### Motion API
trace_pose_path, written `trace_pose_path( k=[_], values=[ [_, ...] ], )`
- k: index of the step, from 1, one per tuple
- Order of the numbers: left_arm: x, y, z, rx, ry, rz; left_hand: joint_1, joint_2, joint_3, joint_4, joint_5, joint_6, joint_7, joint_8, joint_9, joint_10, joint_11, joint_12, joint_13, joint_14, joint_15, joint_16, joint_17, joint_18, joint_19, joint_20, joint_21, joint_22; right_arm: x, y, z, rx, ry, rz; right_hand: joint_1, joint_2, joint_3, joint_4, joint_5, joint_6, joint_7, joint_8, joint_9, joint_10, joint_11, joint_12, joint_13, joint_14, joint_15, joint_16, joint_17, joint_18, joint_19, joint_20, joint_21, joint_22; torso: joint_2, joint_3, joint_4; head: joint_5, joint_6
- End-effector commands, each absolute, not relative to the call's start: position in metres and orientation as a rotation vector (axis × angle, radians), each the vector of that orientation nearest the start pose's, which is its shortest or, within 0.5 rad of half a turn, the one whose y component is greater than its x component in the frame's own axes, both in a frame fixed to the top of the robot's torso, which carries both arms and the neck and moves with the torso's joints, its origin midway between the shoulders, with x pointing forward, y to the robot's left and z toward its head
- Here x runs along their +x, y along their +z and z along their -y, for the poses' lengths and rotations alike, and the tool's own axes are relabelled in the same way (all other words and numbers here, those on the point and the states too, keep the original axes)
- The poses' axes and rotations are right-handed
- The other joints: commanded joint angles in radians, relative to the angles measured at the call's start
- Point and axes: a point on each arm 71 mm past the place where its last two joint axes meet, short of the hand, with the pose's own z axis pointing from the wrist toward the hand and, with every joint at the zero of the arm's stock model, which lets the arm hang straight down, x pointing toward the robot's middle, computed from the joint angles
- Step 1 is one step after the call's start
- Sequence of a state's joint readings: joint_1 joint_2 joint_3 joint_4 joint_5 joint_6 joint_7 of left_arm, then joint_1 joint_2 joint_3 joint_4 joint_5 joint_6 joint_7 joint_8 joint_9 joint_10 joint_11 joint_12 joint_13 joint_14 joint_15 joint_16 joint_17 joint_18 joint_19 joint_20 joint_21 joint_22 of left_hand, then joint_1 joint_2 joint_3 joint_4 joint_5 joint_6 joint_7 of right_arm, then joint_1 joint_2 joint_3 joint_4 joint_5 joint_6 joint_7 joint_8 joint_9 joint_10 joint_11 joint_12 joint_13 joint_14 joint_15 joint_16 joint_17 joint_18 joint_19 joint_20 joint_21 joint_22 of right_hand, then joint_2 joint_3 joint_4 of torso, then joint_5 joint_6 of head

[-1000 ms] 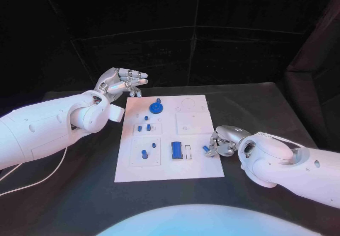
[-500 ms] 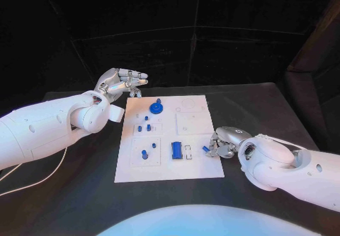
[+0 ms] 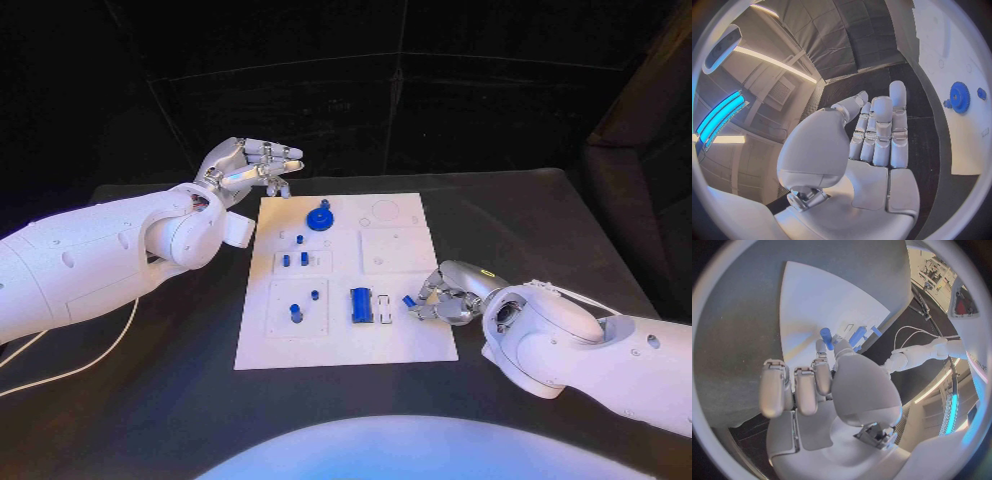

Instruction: Assemble the parts on the task board

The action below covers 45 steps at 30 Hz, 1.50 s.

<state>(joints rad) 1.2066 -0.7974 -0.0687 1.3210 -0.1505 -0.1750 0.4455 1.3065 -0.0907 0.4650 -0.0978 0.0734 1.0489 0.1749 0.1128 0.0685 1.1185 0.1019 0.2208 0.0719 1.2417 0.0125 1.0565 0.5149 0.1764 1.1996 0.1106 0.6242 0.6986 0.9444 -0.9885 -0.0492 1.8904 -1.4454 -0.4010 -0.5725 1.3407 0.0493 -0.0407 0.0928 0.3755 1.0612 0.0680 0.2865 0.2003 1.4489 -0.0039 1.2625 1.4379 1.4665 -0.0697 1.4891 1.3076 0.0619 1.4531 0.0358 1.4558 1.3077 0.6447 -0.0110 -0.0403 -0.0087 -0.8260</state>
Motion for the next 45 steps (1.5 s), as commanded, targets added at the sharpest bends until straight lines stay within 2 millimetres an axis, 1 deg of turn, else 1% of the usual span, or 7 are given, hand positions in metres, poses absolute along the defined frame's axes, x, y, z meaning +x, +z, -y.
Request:
trace_pose_path(
  k=[1,11,13,15,25,30,45],
  values=[
    [0.519,-0.19,-0.238,-0.916,-1.524,-1.447,-0.002,0.008,-0.006,-0.002,0.0,-0.002,0.003,0.003,-0.001,-0.005,0.0,0.005,-0.001,-0.006,0.002,-0.003,-0.001,0.007,-0.007,0.003,-0.004,-0.001,0.363,-0.264,0.188,0.326,0.578,-1.991,-0.014,-0.009,0.006,0.005,0.007,0.004,0.002,-0.005,-0.002,0.024,-0.007,0.004,-0.089,0.071,-0.007,0.004,0.083,-0.013,0.006,-0.001,0.005,0.038,0.0,0.0003,-0.0003,0.002,0.0],
    [0.518,-0.19,-0.238,-0.915,-1.527,-1.448,-0.002,0.007,-0.007,-0.003,0.0,-0.003,0.002,0.003,-0.001,-0.006,0.0,0.005,-0.001,-0.006,0.002,-0.003,-0.002,0.007,-0.007,0.003,-0.005,-0.001,0.365,-0.27,0.177,0.365,0.608,-2.048,-0.047,-0.026,0.016,0.028,0.01,0.01,0.004,-0.016,0.0,0.025,-0.005,0.005,-0.085,0.072,-0.005,0.005,0.085,-0.013,0.006,0.0,0.005,0.039,0.0,-0.0005,-0.0013,0.004,0.0],
    [0.518,-0.19,-0.238,-0.915,-1.527,-1.448,-0.002,0.007,-0.007,-0.003,0.0,-0.003,0.002,0.003,-0.001,-0.006,0.0,0.005,-0.001,-0.006,0.002,-0.003,-0.002,0.007,-0.007,0.003,-0.005,-0.001,0.366,-0.272,0.174,0.368,0.615,-2.062,-0.075,-0.033,0.012,0.049,0.061,0.012,0.005,-0.021,0.001,0.026,-0.004,0.004,-0.085,0.071,-0.004,0.004,0.085,-0.013,0.006,0.001,0.005,0.04,0.0,-0.0009,-0.0014,0.003,-0.001],
    [0.518,-0.19,-0.238,-0.915,-1.527,-1.448,-0.002,0.007,-0.007,-0.003,0.0,-0.003,0.002,0.003,-0.001,-0.006,0.0,0.005,-0.001,-0.006,0.002,-0.003,-0.002,0.007,-0.007,0.003,-0.005,-0.001,0.366,-0.273,0.17,0.369,0.624,-2.069,-0.08,-0.035,0.011,0.054,0.071,0.014,0.005,-0.023,0.002,0.026,-0.004,0.005,-0.084,0.071,-0.004,0.005,0.085,-0.013,0.006,0.002,0.005,0.04,0.0,-0.0002,-0.0017,0.006,-0.001],
    [0.518,-0.19,-0.238,-0.915,-1.528,-1.448,-0.002,0.006,-0.007,-0.003,0.0,-0.003,0.002,0.003,-0.001,-0.006,0.0,0.005,-0.001,-0.007,0.002,-0.004,-0.002,0.007,-0.007,0.003,-0.005,-0.001,0.37,-0.275,0.16,0.368,0.624,-2.065,-0.097,-0.043,0.006,0.069,0.046,0.019,0.005,-0.028,0.007,0.027,-0.003,0.003,-0.084,0.072,-0.003,0.005,0.086,-0.013,0.006,0.002,0.005,0.04,0.0,0.0001,-0.0014,0.011,-0.001],
    [0.518,-0.19,-0.238,-0.915,-1.53,-1.45,-0.005,0.007,-0.009,-0.001,0.0,-0.003,0.003,0.003,-0.001,-0.007,0.001,0.006,-0.001,-0.007,0.003,-0.003,-0.002,0.006,-0.008,0.003,-0.006,-0.002,0.371,-0.276,0.158,0.362,0.621,-2.067,-0.113,-0.043,-0.001,0.085,0.014,0.023,0.005,-0.03,0.011,0.027,-0.003,-0.002,-0.086,0.071,-0.003,0.005,0.085,-0.013,0.006,0.003,0.005,0.04,0.001,0.0005,-0.0015,0.004,-0.001],
    [0.518,-0.19,-0.238,-0.916,-1.528,-1.452,-0.006,0.008,-0.009,0.001,0.0,-0.004,0.003,0.003,-0.001,-0.007,0.001,0.006,-0.001,-0.008,0.003,-0.004,-0.003,0.006,-0.008,0.003,-0.007,-0.003,0.372,-0.277,0.154,0.317,0.592,-2.071,-0.104,-0.04,-0.009,0.091,0.013,0.052,-0.007,-0.019,0.028,0.03,-0.012,0.002,-0.08,0.071,-0.009,0.005,0.086,-0.012,0.006,-0.001,0.004,0.041,0.0,0.0007,-0.0018,0.006,-0.002]
  ],
)
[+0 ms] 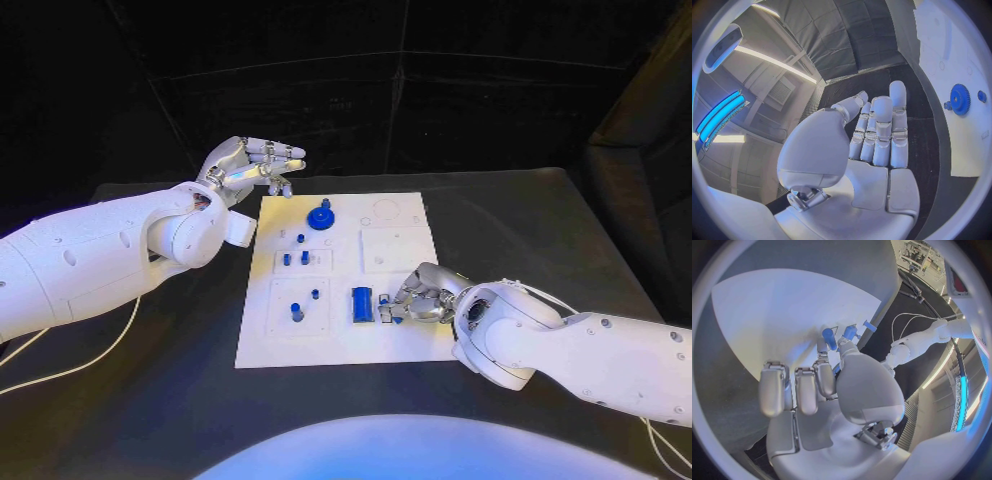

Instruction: Assemble the parts on the task board

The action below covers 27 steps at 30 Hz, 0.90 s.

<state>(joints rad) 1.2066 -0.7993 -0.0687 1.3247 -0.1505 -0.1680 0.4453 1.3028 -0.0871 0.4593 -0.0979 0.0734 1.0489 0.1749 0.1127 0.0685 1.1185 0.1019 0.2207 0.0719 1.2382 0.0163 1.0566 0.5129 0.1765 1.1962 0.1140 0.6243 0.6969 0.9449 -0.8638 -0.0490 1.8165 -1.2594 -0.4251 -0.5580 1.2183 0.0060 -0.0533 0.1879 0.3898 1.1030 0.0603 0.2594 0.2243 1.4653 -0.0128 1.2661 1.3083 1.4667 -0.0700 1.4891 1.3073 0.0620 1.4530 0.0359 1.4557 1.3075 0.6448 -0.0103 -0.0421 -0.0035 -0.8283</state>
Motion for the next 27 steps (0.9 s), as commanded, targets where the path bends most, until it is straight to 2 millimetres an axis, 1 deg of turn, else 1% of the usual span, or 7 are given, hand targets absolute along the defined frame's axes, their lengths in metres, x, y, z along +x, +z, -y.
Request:
trace_pose_path(
  k=[1,5,7,13,18,27],
  values=[
    [0.518,-0.19,-0.2379,-0.916,-1.528,-1.452,-0.003,0.005,-0.004,0.001,0.0,-0.004,0.003,0.003,-0.001,-0.007,0.001,0.006,-0.001,-0.004,-0.001,-0.004,-0.001,0.006,-0.004,0.0,-0.007,-0.001,0.3716,-0.2765,0.1545,0.313,0.588,-2.071,0.024,0.004,0.005,-0.008,-0.001,0.015,-0.002,0.011,0.006,0.013,-0.005,-0.002,0.05,0.071,-0.01,0.005,0.087,-0.012,0.006,-0.002,0.004,0.041,0.0,-0.0001,0.0001,0.001,0.0],
    [0.518,-0.19,-0.2381,-0.917,-1.527,-1.452,-0.003,0.005,-0.004,0.001,0.0,-0.004,0.003,0.003,-0.001,-0.007,0.001,0.006,-0.001,-0.004,-0.001,-0.004,-0.001,0.006,-0.004,0.0,-0.007,-0.001,0.3716,-0.2761,0.1542,0.303,0.58,-2.066,0.042,0.012,0.011,-0.016,-0.003,0.034,-0.012,0.024,0.018,0.014,-0.013,-0.001,0.051,0.072,-0.016,0.006,0.091,-0.012,0.006,-0.007,0.005,0.042,0.0,-0.0007,-0.0007,0.001,0.0],
    [0.518,-0.19,-0.238,-0.917,-1.527,-1.452,-0.003,0.005,-0.004,0.001,0.0,-0.004,0.003,0.003,-0.001,-0.007,0.001,0.006,-0.001,-0.004,-0.001,-0.004,-0.001,0.006,-0.004,0.0,-0.007,-0.001,0.3717,-0.2757,0.154,0.301,0.579,-2.061,0.05,0.018,0.016,-0.02,-0.003,0.043,-0.018,0.033,0.025,0.015,-0.018,-0.001,0.052,0.072,-0.02,0.007,0.092,-0.012,0.006,-0.011,0.005,0.042,-0.001,-0.0004,-0.0007,0.001,0.001],
    [0.5179,-0.1901,-0.2381,-0.917,-1.527,-1.454,-0.003,0.005,-0.004,0.001,0.0,-0.004,0.003,0.003,-0.001,-0.007,0.001,0.006,-0.001,-0.004,-0.001,-0.004,-0.001,0.006,-0.004,0.0,-0.007,-0.001,0.372,-0.2746,0.1527,0.303,0.586,-2.046,0.056,0.042,0.031,-0.016,0.006,0.067,-0.035,0.064,0.05,0.019,-0.033,-0.001,0.053,0.075,-0.032,0.013,0.106,-0.014,0.011,-0.022,0.008,0.05,-0.001,-0.0003,0.0003,0.0,0.0],
    [0.5179,-0.1901,-0.2381,-0.918,-1.528,-1.455,-0.003,0.005,-0.004,0.001,0.0,-0.004,0.003,0.003,-0.001,-0.007,0.001,0.006,-0.001,-0.004,-0.001,-0.004,-0.001,0.006,-0.004,0.0,-0.007,-0.001,0.3723,-0.2737,0.1515,0.308,0.596,-2.032,0.047,0.052,0.035,-0.006,0.011,0.068,-0.038,0.076,0.061,0.024,-0.036,0.005,0.058,0.076,-0.036,0.017,0.115,-0.015,0.014,-0.027,0.011,0.055,0.0,0.0,0.0003,0.001,0.0],
    [0.5178,-0.1902,-0.2381,-0.918,-1.527,-1.456,-0.003,0.005,-0.004,0.001,0.0,-0.004,0.003,0.003,-0.001,-0.007,0.001,0.006,-0.001,-0.004,-0.001,-0.004,-0.001,0.006,-0.004,0.0,-0.007,-0.001,0.3739,-0.2729,0.1515,0.326,0.602,-2.008,0.036,0.055,0.034,0.006,0.01,0.065,-0.039,0.084,0.07,0.026,-0.037,0.006,0.06,0.077,-0.037,0.018,0.118,-0.016,0.014,-0.029,0.012,0.056,-0.001,-0.0004,-0.0003,0.002,0.0]
  ],
)
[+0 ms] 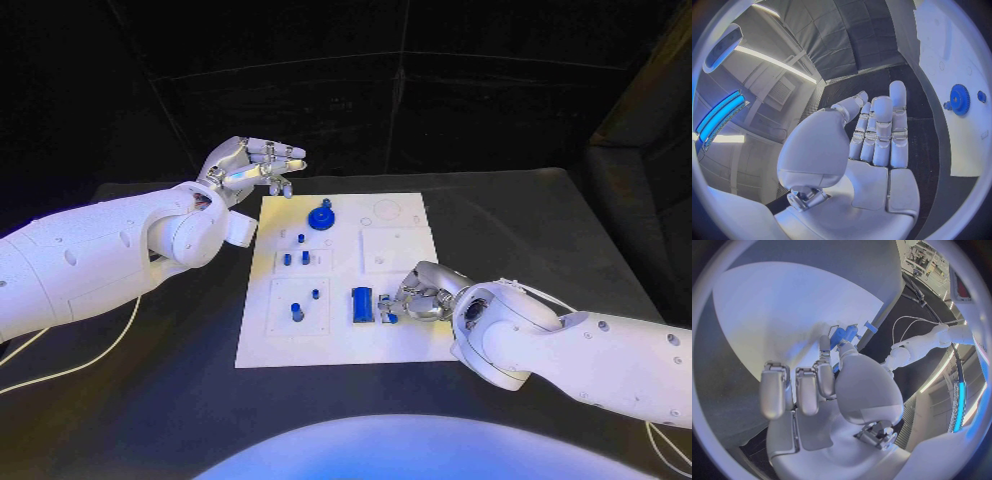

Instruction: Assemble the parts on the task board

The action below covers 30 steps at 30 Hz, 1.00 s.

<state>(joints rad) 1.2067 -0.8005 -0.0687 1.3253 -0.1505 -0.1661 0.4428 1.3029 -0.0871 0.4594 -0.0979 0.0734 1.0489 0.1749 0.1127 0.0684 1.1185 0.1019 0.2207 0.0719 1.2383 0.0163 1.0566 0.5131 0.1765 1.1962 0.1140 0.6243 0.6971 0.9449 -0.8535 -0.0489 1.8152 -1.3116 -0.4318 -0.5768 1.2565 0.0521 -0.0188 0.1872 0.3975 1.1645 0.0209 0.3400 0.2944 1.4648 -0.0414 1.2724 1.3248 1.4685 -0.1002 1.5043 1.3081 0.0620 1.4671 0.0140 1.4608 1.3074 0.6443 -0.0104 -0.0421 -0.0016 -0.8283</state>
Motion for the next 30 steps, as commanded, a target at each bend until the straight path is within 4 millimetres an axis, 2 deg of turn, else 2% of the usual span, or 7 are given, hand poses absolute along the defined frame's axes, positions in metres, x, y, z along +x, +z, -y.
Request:
trace_pose_path(
  k=[1,9,18,22,27,30],
  values=[
    [0.5178,-0.1902,-0.2381,-0.918,-1.528,-1.457,-0.003,0.005,-0.004,0.001,0.0,-0.004,0.003,0.003,-0.001,-0.007,0.001,0.006,-0.001,-0.004,-0.001,-0.004,-0.001,0.006,-0.004,0.0,-0.007,-0.001,0.3741,-0.2728,0.1516,0.329,0.601,-2.005,-0.004,0.009,-0.001,0.008,0.002,0.003,0.0,0.004,0.0,0.026,-0.008,0.0,0.043,0.075,-0.007,0.003,0.118,-0.016,0.0,-0.007,0.006,0.056,0.0,0.0,0.0002,0.001,0.0],
    [0.5178,-0.1903,-0.238,-0.919,-1.528,-1.459,-0.003,0.005,-0.004,0.001,0.0,-0.004,0.003,0.003,-0.001,-0.007,0.001,0.006,-0.001,-0.004,-0.001,-0.004,-0.001,0.006,-0.004,0.0,-0.007,-0.001,0.3756,-0.2736,0.1518,0.333,0.597,-2.002,-0.005,0.008,-0.001,0.009,0.0,0.0,0.0,0.006,0.003,0.026,-0.009,0.0,0.043,0.075,-0.008,0.003,0.117,-0.016,0.0,-0.008,0.006,0.057,0.0,0.0001,0.0002,0.002,0.0],
    [0.518,-0.1906,-0.2376,-0.92,-1.529,-1.463,-0.003,0.006,-0.004,0.001,0.0,-0.004,0.003,0.003,-0.001,-0.008,0.001,0.007,-0.002,-0.005,-0.001,-0.004,-0.002,0.006,-0.005,0.0,-0.008,-0.002,0.3762,-0.2755,0.1505,0.324,0.588,-2.019,-0.039,-0.018,-0.033,0.035,-0.024,-0.011,0.003,0.019,0.02,0.026,-0.006,-0.008,0.041,0.074,-0.006,0.0,0.112,-0.015,-0.001,-0.007,0.004,0.054,0.0,-0.0002,-0.0001,0.002,0.0],
    [0.518,-0.1907,-0.2373,-0.92,-1.529,-1.465,-0.003,0.006,-0.004,0.001,0.0,-0.004,0.003,0.003,-0.001,-0.008,0.001,0.007,-0.002,-0.005,-0.001,-0.004,-0.002,0.006,-0.005,0.0,-0.008,-0.002,0.3763,-0.2757,0.1514,0.324,0.583,-2.021,-0.059,-0.024,-0.06,0.054,-0.071,-0.018,0.005,0.027,0.031,0.025,-0.005,-0.012,0.04,0.073,-0.005,-0.002,0.108,-0.014,-0.004,-0.006,0.002,0.05,0.0,-0.0002,-0.0001,0.001,0.0],
    [0.5181,-0.1908,-0.2374,-0.921,-1.528,-1.466,-0.003,0.006,-0.004,0.001,0.0,-0.004,0.003,0.003,-0.001,-0.008,0.001,0.007,-0.002,-0.005,-0.001,-0.004,-0.002,0.006,-0.005,0.0,-0.008,-0.002,0.3749,-0.2739,0.1528,0.314,0.602,-2.013,-0.053,-0.031,-0.072,0.053,-0.084,-0.023,0.005,0.031,0.037,0.024,-0.004,-0.014,0.04,0.072,-0.005,-0.003,0.106,-0.014,-0.005,-0.006,0.0,0.047,-0.001,0.0006,-0.0002,0.001,0.001],
    [0.5182,-0.1909,-0.2377,-0.922,-1.527,-1.466,-0.003,0.006,-0.004,0.001,0.0,-0.004,0.003,0.003,-0.001,-0.008,0.001,0.007,-0.002,-0.005,-0.001,-0.004,-0.002,0.006,-0.005,0.0,-0.008,-0.002,0.3721,-0.2709,0.1535,0.294,0.65,-2.005,-0.044,-0.041,-0.086,0.049,-0.108,-0.029,0.006,0.035,0.043,0.024,-0.003,-0.015,0.041,0.073,-0.004,-0.004,0.107,-0.014,-0.006,-0.005,-0.001,0.046,-0.001,0.001,-0.0005,0.001,0.002]
  ],
)
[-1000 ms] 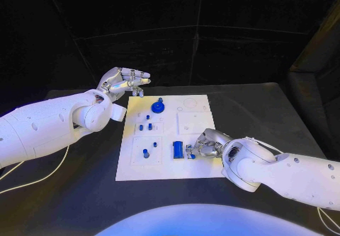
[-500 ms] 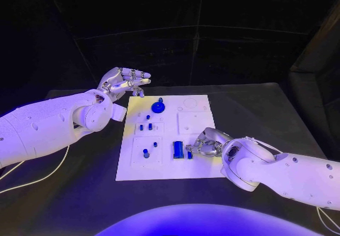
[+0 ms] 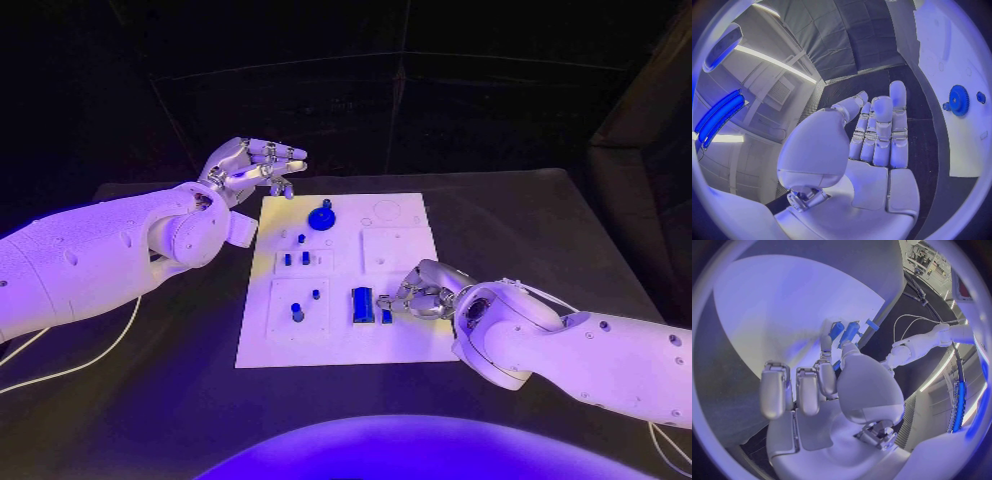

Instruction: Assemble the parts on the task board

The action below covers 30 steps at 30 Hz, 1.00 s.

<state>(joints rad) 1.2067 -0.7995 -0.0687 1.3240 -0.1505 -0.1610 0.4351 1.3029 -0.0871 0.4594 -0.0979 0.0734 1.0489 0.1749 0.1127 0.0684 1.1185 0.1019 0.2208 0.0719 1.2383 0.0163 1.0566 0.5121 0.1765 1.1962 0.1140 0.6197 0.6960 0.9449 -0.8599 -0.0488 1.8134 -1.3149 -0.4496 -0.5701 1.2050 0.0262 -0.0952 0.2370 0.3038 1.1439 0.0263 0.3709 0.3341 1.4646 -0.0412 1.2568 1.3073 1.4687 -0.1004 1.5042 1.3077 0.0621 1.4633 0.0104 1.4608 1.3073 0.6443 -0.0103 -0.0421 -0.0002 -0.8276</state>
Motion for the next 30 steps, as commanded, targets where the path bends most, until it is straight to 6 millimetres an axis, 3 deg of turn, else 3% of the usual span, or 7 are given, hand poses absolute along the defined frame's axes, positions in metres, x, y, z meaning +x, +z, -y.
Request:
trace_pose_path(
  k=[1,6,11,30],
  values=[
    [0.518,-0.191,-0.238,-0.922,-1.526,-1.466,-0.003,0.006,-0.004,0.001,0.0,-0.004,0.003,0.003,-0.001,-0.008,0.001,0.007,-0.002,-0.005,-0.001,-0.004,-0.001,0.006,-0.004,0.0,-0.003,-0.001,0.371,-0.27,0.154,0.283,0.67,-2.003,0.01,-0.017,-0.013,-0.002,-0.021,-0.01,0.001,0.005,0.005,0.024,-0.003,0.001,0.059,0.072,-0.003,-0.003,0.108,-0.013,-0.002,-0.001,-0.001,0.046,0.0,0.0006,-0.0015,0.0,0.001],
    [0.518,-0.191,-0.238,-0.923,-1.525,-1.466,-0.003,0.006,-0.004,0.001,0.0,-0.004,0.003,0.003,-0.001,-0.008,0.001,0.007,-0.002,-0.005,-0.001,-0.004,-0.001,0.006,-0.004,0.0,-0.003,-0.001,0.366,-0.267,0.154,0.206,0.727,-2.013,0.019,-0.037,-0.041,-0.009,-0.061,-0.019,0.004,0.01,0.014,0.023,-0.001,-0.001,0.06,0.073,-0.001,-0.004,0.107,-0.013,-0.003,0.001,-0.002,0.045,-0.001,0.0,-0.0031,-0.001,0.004],
    [0.518,-0.191,-0.238,-0.922,-1.527,-1.468,-0.003,0.006,-0.004,0.001,0.0,-0.004,0.003,0.003,-0.001,-0.008,0.001,0.007,-0.002,-0.005,-0.001,-0.004,-0.001,0.006,-0.004,0.0,-0.003,-0.001,0.363,-0.268,0.156,0.161,0.738,-2.044,0.031,-0.041,-0.05,-0.017,-0.076,-0.023,0.005,0.011,0.018,0.022,0.0,-0.003,0.06,0.072,-0.001,-0.005,0.107,-0.013,-0.004,0.001,-0.003,0.045,0.0,-0.0003,-0.0016,-0.005,0.005],
    [0.518,-0.191,-0.238,-0.923,-1.527,-1.469,-0.002,0.006,-0.004,0.001,0.0,-0.005,0.003,0.003,-0.001,-0.009,0.001,0.007,-0.002,-0.006,-0.001,-0.005,-0.003,0.006,-0.005,0.0,-0.004,-0.002,0.376,-0.28,0.163,0.164,0.604,-2.073,0.111,0.009,-0.039,-0.069,-0.099,-0.031,0.0,0.018,0.031,0.022,-0.004,-0.005,0.062,0.072,-0.004,-0.006,0.106,-0.013,-0.003,-0.001,-0.004,0.046,0.001,0.0001,0.0014,-0.003,0.003]
  ],
)
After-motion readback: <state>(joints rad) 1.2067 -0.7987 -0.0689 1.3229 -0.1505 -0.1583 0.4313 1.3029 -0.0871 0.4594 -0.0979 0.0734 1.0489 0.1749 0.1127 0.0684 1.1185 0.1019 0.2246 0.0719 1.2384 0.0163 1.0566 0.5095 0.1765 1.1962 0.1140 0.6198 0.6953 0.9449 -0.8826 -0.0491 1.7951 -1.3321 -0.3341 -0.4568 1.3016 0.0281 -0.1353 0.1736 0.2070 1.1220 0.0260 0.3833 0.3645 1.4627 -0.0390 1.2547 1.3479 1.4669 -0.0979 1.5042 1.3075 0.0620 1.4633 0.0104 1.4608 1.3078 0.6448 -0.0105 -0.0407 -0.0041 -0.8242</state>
